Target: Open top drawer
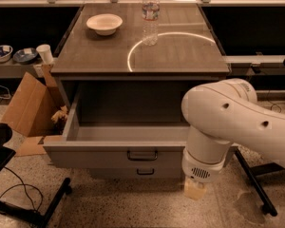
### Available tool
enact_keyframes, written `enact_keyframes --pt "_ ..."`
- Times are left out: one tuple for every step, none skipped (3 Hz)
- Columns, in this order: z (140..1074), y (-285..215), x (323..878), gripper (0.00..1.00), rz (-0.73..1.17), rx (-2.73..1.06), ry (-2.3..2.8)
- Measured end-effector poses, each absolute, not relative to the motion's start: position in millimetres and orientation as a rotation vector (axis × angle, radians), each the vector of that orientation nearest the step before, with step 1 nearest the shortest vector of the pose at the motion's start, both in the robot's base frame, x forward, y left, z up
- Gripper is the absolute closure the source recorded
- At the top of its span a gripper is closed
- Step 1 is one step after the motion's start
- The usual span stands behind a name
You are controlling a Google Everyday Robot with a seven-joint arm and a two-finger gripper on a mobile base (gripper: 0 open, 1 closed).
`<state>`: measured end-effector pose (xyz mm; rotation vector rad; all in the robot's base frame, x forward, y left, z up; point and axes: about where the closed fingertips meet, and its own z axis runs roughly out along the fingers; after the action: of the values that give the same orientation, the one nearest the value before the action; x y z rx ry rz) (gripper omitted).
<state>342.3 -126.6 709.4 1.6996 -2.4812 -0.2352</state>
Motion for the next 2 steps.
enact_keyframes --pt "711.5 -129.3 336.3 0.90 -0.227 1.682 -2.484" --pt "714.5 -124.4 346.2 0.67 -0.191 1.739 -2.478"
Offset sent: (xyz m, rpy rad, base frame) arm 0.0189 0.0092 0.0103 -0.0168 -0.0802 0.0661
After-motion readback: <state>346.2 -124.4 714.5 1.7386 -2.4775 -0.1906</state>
